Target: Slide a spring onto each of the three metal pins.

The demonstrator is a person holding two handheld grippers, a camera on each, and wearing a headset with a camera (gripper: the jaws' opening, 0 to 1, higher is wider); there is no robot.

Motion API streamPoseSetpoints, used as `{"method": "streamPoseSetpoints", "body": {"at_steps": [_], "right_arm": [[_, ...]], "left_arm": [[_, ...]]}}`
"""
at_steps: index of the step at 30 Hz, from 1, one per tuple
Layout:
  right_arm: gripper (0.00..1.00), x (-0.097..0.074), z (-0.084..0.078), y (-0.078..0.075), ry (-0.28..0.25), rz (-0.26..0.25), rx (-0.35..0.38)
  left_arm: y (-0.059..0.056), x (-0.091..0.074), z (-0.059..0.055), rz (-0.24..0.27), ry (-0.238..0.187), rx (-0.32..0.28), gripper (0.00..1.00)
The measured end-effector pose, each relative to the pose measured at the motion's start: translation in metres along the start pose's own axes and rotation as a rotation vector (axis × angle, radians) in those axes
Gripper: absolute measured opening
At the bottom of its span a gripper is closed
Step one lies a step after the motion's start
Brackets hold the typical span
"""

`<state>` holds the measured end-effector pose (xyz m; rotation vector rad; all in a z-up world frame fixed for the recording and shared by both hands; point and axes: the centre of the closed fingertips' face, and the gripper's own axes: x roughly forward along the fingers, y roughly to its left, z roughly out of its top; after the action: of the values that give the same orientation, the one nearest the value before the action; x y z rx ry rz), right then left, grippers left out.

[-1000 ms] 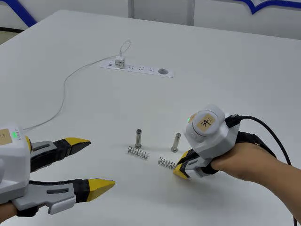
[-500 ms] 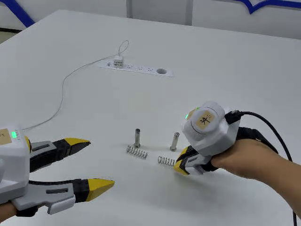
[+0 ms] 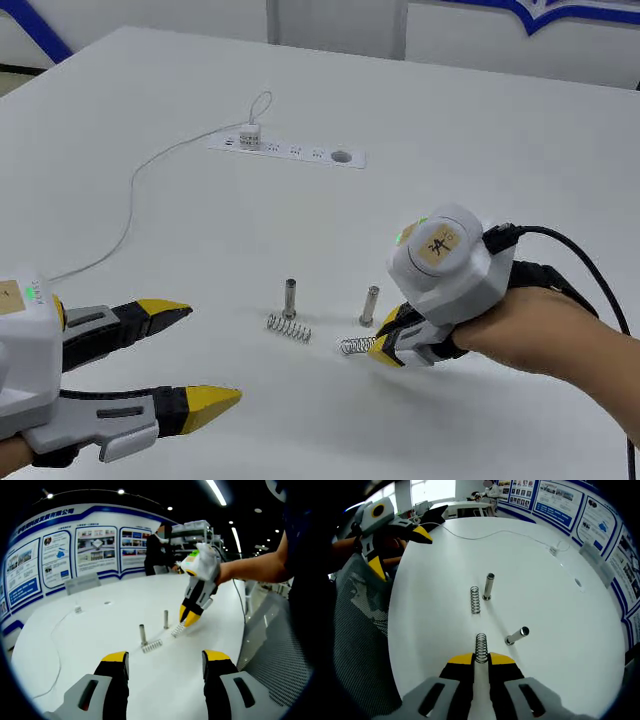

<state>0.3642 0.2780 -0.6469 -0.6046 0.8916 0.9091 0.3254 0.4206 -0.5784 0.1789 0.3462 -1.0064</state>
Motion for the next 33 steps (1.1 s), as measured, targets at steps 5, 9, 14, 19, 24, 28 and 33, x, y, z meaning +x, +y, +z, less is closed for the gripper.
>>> {"method": "streamPoseSetpoints", "body": {"at_steps": [5,9,14,19,24,28,33], "right_arm": [[0.12,-0.004,-0.001,0.000,0.006,0.006,0.007],[0.12,-0.006,-0.001,-0.001,0.009,0.006,0.009],[0.12,-0.007,-0.001,-0.001,0.012,0.008,0.008],[0.12,-0.008,0.000,-0.001,0.011,0.012,0.016],[0.12,-0.009,0.000,-0.001,0.012,0.014,0.021],[0.12,-0.015,0.002,-0.003,0.013,0.015,0.027],[0.11,-0.024,0.007,-0.003,0.015,0.032,0.042]], "left_arm": [[-0.001,0.000,0.000,-0.003,0.002,0.002,0.61],[-0.002,0.000,0.001,-0.004,0.002,0.004,0.60],[-0.002,0.000,0.000,-0.003,0.001,0.003,0.60],[-0.002,-0.001,0.000,-0.001,-0.001,0.003,0.60],[-0.002,-0.001,0.000,-0.001,-0.002,0.003,0.60],[-0.001,-0.001,-0.001,-0.002,-0.003,0.001,0.60],[0.000,-0.001,-0.001,-0.001,-0.006,0.000,0.60]]}}
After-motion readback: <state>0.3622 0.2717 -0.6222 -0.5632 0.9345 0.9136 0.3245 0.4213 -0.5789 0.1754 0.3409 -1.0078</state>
